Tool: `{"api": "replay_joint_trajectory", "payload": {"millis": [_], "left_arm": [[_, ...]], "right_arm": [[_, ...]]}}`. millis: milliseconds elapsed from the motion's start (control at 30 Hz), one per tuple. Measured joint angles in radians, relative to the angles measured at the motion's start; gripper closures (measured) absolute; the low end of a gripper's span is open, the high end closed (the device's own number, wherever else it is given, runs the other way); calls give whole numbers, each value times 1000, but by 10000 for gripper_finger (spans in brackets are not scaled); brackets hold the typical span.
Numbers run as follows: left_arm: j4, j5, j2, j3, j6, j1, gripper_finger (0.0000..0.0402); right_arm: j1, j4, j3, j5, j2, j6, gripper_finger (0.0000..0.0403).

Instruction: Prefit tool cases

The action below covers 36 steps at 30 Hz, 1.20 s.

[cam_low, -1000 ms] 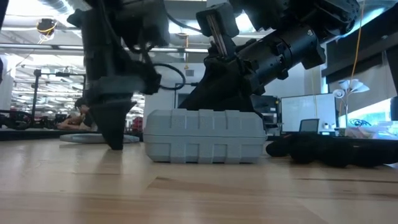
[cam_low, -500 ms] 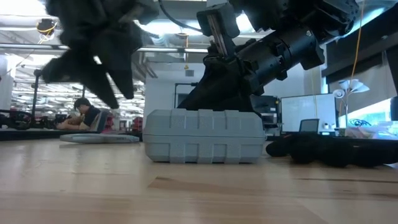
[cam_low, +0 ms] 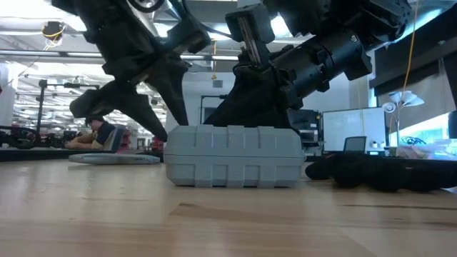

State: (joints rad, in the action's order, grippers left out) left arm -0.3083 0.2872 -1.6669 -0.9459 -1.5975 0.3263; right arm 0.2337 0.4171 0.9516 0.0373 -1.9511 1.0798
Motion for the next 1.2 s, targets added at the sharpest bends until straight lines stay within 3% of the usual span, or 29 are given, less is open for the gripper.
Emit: {"api": "replay_joint_trajectory", "payload": {"millis": [433, 1200], "left_arm": [[-85, -26, -5, 0, -67, -6, 274], [-19, -36, -9, -2, -103, -12, 274]], "right_arm": [[0, 0, 0, 7, 0, -3, 403], [0, 0, 0, 7, 1, -15, 403]]}}
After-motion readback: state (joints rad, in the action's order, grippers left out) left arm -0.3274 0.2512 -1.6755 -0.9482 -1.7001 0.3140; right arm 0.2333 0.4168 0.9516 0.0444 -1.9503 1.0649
